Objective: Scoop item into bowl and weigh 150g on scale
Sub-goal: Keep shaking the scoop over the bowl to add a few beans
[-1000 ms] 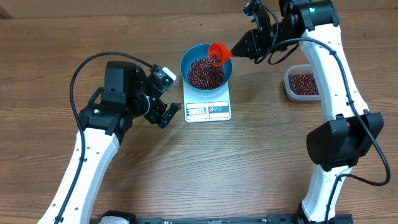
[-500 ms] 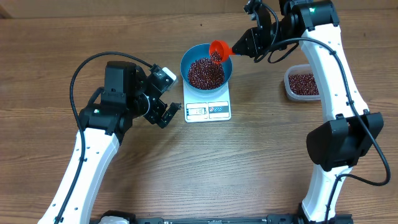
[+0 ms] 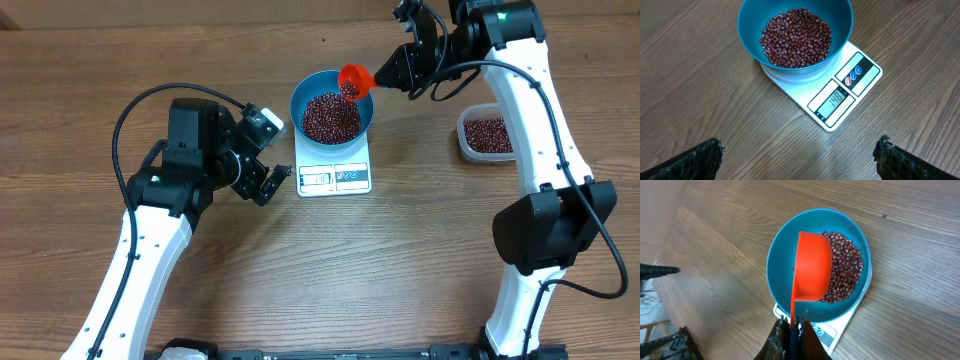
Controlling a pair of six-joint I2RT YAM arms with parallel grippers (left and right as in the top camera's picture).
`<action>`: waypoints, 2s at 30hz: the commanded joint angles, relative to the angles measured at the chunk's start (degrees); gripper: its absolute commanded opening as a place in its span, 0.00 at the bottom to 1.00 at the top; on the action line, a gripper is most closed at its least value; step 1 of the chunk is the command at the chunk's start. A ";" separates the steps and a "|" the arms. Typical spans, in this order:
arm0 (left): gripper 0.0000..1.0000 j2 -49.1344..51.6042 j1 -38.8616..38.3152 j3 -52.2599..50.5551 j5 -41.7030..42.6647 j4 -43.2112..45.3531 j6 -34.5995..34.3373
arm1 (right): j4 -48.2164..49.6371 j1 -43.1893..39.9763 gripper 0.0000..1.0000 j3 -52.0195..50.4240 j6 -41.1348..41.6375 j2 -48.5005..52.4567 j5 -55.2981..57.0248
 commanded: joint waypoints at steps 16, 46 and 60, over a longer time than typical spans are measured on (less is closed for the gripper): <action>0.99 0.26 0.22 1.27 0.98 0.04 0.68 | 3.91 8.83 0.04 2.23 0.59 -1.64 19.61; 1.00 0.26 0.22 1.27 0.98 0.04 0.68 | 6.01 13.94 0.04 2.23 -1.38 -1.64 26.56; 1.00 0.26 0.22 1.27 0.98 0.02 0.68 | 4.70 2.97 0.04 2.23 -1.18 -1.64 0.74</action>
